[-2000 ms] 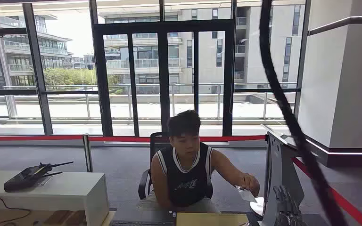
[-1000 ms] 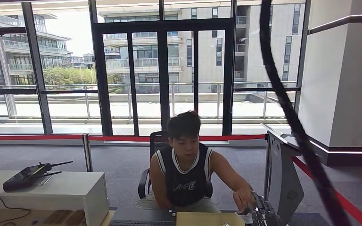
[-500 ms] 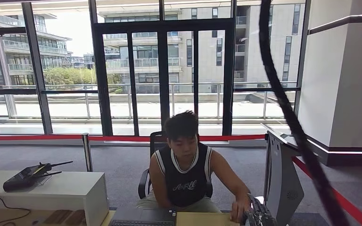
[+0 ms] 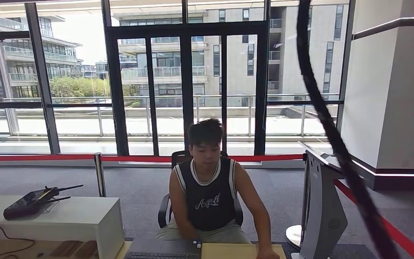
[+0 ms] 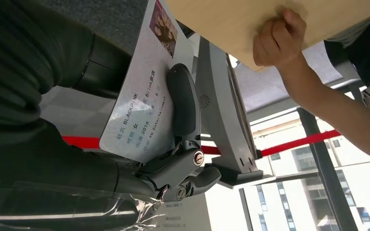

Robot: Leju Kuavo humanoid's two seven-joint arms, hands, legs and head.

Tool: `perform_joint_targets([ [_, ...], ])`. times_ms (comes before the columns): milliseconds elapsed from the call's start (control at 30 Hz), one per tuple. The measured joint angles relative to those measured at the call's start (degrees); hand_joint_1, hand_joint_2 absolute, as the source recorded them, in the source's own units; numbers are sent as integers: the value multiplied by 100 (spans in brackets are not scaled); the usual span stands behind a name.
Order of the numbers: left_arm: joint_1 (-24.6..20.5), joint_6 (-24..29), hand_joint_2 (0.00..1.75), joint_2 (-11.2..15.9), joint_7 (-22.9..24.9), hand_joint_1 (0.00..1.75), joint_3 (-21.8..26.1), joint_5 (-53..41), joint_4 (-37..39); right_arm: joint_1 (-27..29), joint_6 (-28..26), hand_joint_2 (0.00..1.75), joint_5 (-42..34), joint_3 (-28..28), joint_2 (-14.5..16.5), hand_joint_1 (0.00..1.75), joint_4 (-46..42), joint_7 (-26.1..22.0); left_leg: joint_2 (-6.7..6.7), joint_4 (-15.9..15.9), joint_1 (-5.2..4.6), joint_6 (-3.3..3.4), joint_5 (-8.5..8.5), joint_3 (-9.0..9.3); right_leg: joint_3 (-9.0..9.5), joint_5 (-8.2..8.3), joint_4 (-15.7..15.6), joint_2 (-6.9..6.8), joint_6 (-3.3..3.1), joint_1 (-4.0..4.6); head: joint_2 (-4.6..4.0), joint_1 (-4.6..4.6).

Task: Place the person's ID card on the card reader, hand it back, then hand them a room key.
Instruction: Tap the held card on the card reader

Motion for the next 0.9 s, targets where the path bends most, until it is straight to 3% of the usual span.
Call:
perform_joint_targets([
  [500, 65, 66, 175, 29, -142, 0, 5, 116, 0, 396, 139, 175, -180, 81, -196, 175, 362, 157, 1, 0, 0, 0, 0, -1, 0, 0, 1, 0, 0, 0, 0, 1],
  [900, 74, 67, 175, 32, -163, 0, 8, 181, 0, 481, 578, 175, -42, 242, -130, 175, 639, 162, 0, -1, 0, 0, 0, -1, 0, 0, 1, 0, 0, 1, 0, 1],
])
